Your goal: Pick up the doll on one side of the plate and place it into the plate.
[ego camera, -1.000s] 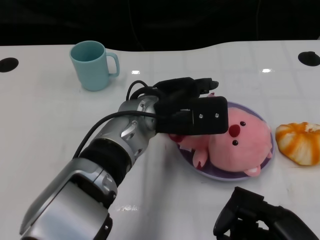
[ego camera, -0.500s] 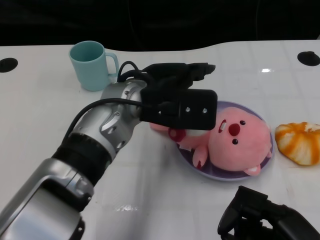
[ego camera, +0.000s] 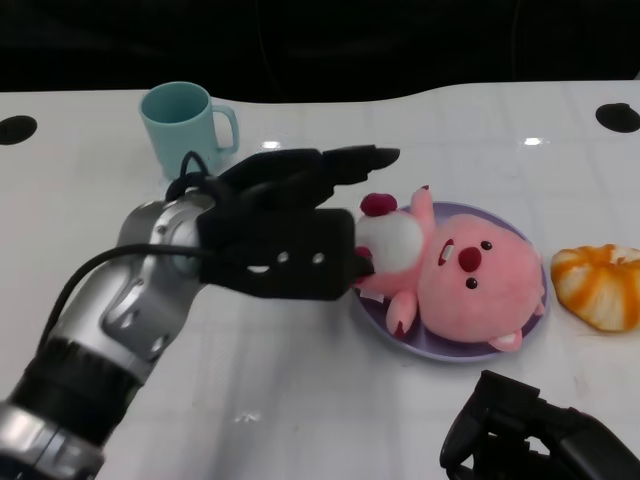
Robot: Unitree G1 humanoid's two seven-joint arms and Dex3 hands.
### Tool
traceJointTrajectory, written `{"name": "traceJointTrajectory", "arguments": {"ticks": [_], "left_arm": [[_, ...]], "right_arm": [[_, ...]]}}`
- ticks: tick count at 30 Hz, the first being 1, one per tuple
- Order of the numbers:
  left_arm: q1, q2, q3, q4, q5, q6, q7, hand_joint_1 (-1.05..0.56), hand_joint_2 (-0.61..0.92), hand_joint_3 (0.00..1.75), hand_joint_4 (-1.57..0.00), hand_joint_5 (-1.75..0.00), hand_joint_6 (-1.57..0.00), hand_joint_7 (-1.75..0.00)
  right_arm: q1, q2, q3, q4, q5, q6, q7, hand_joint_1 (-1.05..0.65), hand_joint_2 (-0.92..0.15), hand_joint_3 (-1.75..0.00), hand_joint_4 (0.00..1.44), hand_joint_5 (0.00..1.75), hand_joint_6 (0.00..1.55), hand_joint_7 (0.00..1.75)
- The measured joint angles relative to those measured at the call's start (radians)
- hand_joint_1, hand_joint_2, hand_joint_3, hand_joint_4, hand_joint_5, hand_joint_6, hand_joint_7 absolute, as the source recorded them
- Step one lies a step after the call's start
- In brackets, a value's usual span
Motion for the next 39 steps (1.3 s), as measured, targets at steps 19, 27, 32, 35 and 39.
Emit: {"name": "traceJointTrajectory", "arguments": {"ticks": [19, 27, 32, 35, 39], "left_arm": [[0.347, 0.08, 0.165, -0.289, -0.132, -0.133, 0.032, -0.08, 0.9, 0.08, -0.62, -0.84, -0.78, -0.21], [0.459, 0.086, 0.207, -0.37, -0.22, -0.119, 0.032, -0.06, 0.35, 1.32, -0.76, -1.38, -0.83, -0.99], [0.555, 0.037, 0.231, -0.45, -0.285, -0.061, 0.045, -0.04, 0.35, 1.46, -0.89, -1.66, -0.86, -1.39], [0.627, -0.002, 0.245, -0.51, -0.34, 0.001, 0.057, -0.02, 0.34, 1.51, -0.94, -1.7, -0.89, -1.48], [0.718, -0.044, 0.267, -0.587, -0.418, 0.089, 0.071, -0.05, 0.32, 1.57, -0.98, -1.74, -0.92, -1.56]], "right_arm": [[-0.003, 0.001, -0.005, 0.0, 0.02, 0.007, 0.001, -0.22, -0.84, -0.71, 0.66, 1.75, 0.43, 1.7], [-0.016, 0.002, -0.004, 0.0, 0.02, 0.016, -0.001, -0.22, -0.84, -0.71, 0.67, 1.75, 0.43, 1.7], [-0.019, 0.003, -0.001, 0.0, 0.02, 0.023, -0.002, -0.21, -0.84, -0.72, 0.66, 1.75, 0.43, 1.7], [-0.019, 0.005, 0.0, 0.0, 0.022, 0.023, -0.002, -0.2, -0.83, -0.72, 0.66, 1.75, 0.43, 1.71], [-0.022, 0.005, 0.001, 0.0, 0.022, 0.023, -0.002, -0.2, -0.83, -0.73, 0.66, 1.75, 0.43, 1.71]]}}
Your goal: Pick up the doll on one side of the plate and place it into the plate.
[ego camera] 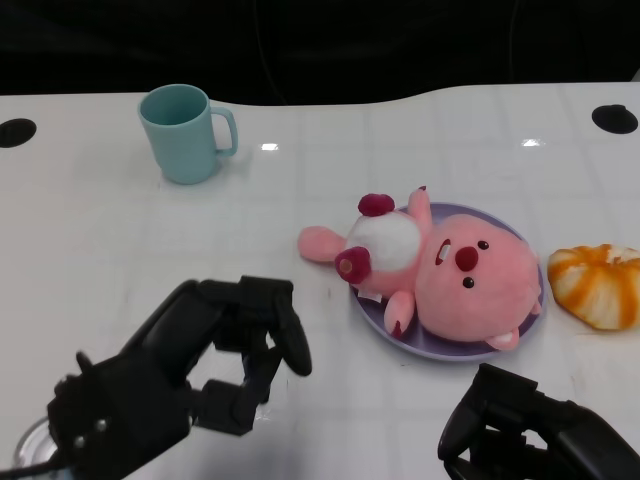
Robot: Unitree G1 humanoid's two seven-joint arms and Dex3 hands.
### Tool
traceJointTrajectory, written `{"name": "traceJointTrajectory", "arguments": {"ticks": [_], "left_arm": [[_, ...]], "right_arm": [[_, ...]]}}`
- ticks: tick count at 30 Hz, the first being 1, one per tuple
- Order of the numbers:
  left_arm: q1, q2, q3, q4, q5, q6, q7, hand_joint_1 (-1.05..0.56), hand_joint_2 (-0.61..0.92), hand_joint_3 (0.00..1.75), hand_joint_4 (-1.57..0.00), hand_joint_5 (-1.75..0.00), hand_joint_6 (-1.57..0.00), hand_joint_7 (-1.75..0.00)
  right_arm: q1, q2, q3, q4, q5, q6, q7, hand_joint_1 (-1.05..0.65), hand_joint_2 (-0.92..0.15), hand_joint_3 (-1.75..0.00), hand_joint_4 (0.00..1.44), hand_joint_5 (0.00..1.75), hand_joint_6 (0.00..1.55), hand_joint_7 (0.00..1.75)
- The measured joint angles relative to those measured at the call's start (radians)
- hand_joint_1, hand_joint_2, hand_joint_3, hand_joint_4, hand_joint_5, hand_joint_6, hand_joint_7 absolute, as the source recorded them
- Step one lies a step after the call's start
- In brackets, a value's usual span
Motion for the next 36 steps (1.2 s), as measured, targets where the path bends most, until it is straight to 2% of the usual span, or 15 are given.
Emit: {"name": "traceJointTrajectory", "arguments": {"ticks": [12, 18, 29, 36], "left_arm": [[0.152, -0.037, 0.025, -0.235, -0.112, 0.357, 0.052, -0.08, 0.35, 1.55, -0.95, -1.75, -0.86, -1.64], [0.156, -0.064, 0.055, -0.269, -0.215, 0.493, 0.064, -0.08, 0.35, 1.55, -0.95, -1.75, -0.86, -1.65], [0.126, -0.06, 0.084, -0.204, -0.336, 0.545, 0.045, -0.09, 0.36, 1.49, -0.9, -1.75, -0.85, -1.63], [0.109, -0.061, 0.085, -0.167, -0.342, 0.552, 0.047, -0.09, 0.37, 1.5, -0.91, -1.75, -0.85, -1.64]], "right_arm": [[-0.003, -0.001, -0.002, 0.002, 0.004, 0.0, 0.002, -0.19, -0.83, -0.74, 0.66, 1.75, 0.42, 1.71], [-0.003, -0.002, -0.008, 0.003, 0.005, 0.0, 0.004, -0.19, -0.83, -0.73, 0.66, 1.75, 0.42, 1.71], [-0.003, -0.009, -0.036, 0.015, 0.016, -0.001, 0.024, -0.19, -0.83, -0.72, 0.65, 1.75, 0.42, 1.7], [-0.007, -0.01, -0.056, 0.045, 0.029, -0.022, 0.04, -0.19, -0.83, -0.72, 0.66, 1.75, 0.42, 1.69]]}}
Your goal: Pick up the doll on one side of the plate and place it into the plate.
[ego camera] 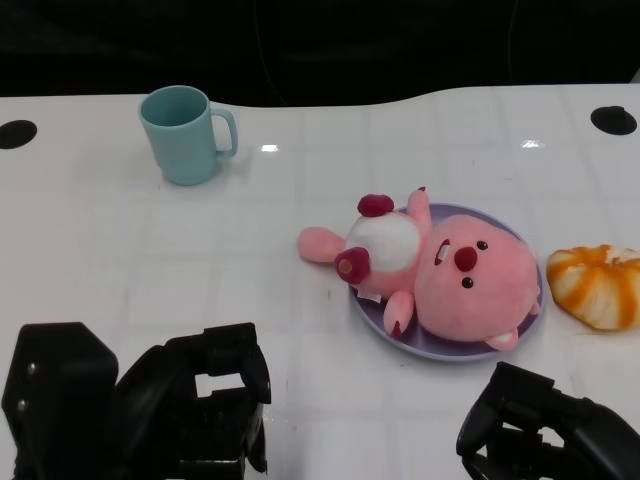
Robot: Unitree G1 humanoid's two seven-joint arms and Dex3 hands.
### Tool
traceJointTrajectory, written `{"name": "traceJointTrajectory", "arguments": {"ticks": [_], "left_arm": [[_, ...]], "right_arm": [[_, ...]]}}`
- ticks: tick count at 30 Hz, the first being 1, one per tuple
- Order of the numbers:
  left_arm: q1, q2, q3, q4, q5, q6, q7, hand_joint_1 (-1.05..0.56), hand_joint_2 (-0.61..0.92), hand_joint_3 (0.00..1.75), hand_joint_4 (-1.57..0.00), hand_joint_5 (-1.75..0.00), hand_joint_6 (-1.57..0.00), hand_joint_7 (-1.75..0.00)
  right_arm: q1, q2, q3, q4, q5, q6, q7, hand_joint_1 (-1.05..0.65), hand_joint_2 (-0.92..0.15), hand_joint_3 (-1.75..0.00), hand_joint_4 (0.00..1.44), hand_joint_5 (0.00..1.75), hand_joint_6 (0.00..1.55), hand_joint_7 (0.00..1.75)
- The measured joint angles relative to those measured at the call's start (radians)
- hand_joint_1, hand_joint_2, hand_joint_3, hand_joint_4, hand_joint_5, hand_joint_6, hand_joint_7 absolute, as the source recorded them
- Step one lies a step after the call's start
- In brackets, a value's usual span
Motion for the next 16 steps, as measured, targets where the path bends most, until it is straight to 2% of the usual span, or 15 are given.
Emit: {"name": "traceJointTrajectory", "arguments": {"ticks": [16], "left_arm": [[-0.007, 0.001, 0.0, 0.026, -0.014, 0.003, 0.006, -0.09, 0.38, 1.51, -0.91, -1.75, -0.84, -1.65]], "right_arm": [[-0.01, 0.0, -0.001, 0.028, -0.001, -0.034, 0.002, -0.18, -0.83, -0.71, 0.67, 1.75, 0.45, 1.67]]}}
